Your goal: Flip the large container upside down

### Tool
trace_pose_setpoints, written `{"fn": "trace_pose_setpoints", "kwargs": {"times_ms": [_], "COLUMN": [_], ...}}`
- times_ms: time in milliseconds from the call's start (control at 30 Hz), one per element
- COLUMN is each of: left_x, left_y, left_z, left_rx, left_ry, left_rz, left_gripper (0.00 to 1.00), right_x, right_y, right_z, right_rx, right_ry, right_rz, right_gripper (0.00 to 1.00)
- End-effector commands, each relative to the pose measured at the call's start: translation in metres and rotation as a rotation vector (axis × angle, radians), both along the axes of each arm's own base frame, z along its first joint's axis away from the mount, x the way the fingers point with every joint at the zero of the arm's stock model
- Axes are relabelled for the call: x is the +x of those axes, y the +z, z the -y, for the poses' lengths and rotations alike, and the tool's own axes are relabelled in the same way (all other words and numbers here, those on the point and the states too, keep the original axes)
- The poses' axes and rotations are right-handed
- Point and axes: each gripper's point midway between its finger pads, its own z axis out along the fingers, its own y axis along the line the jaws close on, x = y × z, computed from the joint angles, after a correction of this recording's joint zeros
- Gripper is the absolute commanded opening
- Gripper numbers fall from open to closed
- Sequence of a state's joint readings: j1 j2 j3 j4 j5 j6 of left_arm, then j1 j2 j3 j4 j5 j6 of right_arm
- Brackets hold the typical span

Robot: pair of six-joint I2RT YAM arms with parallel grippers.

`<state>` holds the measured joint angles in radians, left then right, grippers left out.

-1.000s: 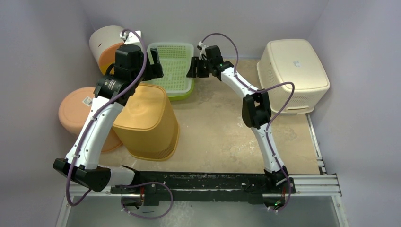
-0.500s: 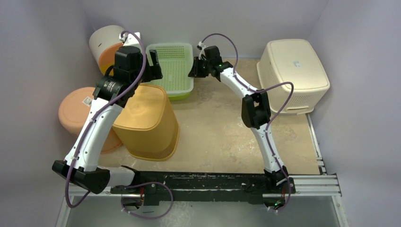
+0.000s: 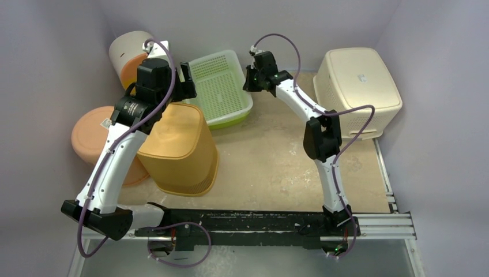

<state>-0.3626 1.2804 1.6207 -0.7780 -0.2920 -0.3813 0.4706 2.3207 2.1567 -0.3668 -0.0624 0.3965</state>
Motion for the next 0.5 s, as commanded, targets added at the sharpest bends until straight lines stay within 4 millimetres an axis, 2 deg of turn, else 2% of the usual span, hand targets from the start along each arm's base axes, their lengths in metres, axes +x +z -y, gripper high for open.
{"fn": "trace_pose_setpoints", "kwargs": {"times_ms": [0,200,233,267,467], "left_x": [-0.004,-0.007,-0.008,-0.009,-0.017], "left_y": [0.016,0.016,0.016,0.016,0.020], "left_z": [-0.001,-0.001,-0.001,-0.001,-0.006], "left_rx": [-0.007,-0.026,-0.030,-0.031,-0.039], "left_ry": [-0.004,-0.007,-0.006,-0.006,0.006], "left_rz": [0.063,0.074,0.076,0.076,0.091], "left_gripper": [0.80,0.80,0.80,0.80,0.80], "right_x": [0.005,-0.005,-0.008,-0.009,-0.016], "right_y": [0.085,0.100,0.113,0.117,0.188], "right_z": [0.041,0.083,0.088,0.090,0.115], "right_rx": [-0.062,-0.088,-0.061,-0.037,-0.013], "right_ry": [-0.021,-0.110,-0.115,-0.112,-0.143], "right_rz": [0.180,0.182,0.209,0.219,0.368], "right_gripper": [0.00,0.00,0.00,0.00,0.00]}}
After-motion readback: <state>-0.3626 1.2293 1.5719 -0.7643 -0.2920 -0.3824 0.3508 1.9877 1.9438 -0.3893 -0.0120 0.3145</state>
